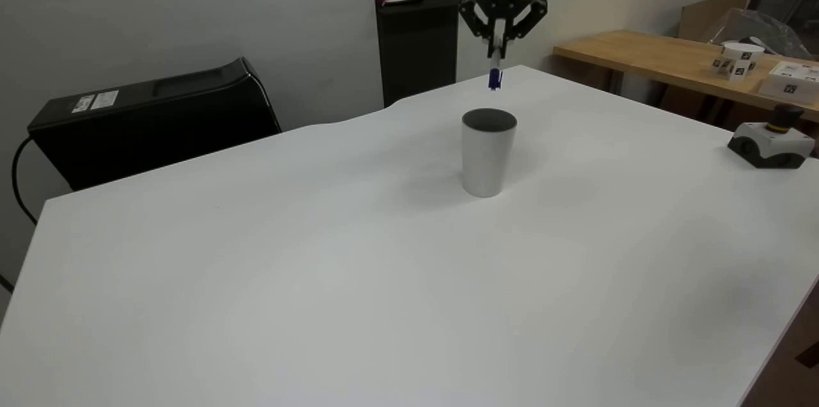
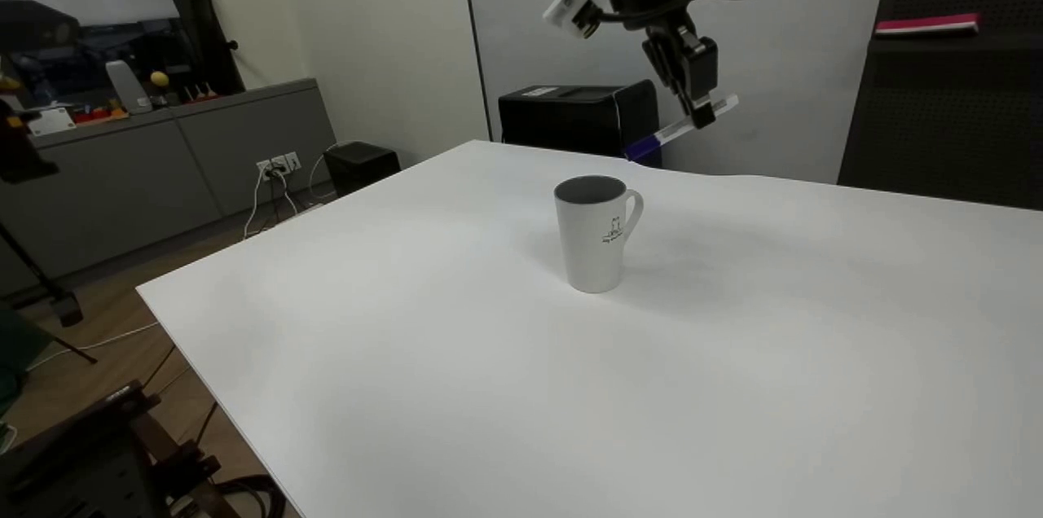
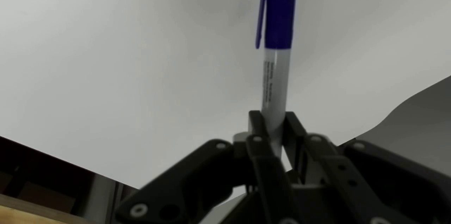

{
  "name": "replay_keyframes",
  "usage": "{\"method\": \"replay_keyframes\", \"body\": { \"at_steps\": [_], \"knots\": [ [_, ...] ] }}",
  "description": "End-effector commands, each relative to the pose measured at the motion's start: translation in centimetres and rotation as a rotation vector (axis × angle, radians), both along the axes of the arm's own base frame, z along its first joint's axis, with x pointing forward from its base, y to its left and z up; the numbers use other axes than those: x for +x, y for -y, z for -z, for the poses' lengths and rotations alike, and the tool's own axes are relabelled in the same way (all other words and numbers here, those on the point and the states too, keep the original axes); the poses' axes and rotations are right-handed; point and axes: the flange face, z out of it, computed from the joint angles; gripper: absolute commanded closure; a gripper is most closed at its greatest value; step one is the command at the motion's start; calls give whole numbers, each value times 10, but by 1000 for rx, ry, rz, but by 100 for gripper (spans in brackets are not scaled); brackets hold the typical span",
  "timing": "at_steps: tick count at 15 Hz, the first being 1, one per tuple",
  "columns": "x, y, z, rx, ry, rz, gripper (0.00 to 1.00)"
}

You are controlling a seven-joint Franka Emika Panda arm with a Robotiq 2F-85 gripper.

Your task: Put the pen in the mug

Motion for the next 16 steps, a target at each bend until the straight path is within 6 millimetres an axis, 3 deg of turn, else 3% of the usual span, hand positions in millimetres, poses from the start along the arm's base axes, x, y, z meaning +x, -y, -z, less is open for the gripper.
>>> {"method": "replay_keyframes", "body": {
  "at_steps": [1, 6, 16],
  "knots": [
    [-27, -14, -4, -26, 26, 4, 95],
    [-48, -30, 3, -76, 45, -25, 95],
    [-73, -50, 21, -149, 77, -49, 95]
  ]
}}
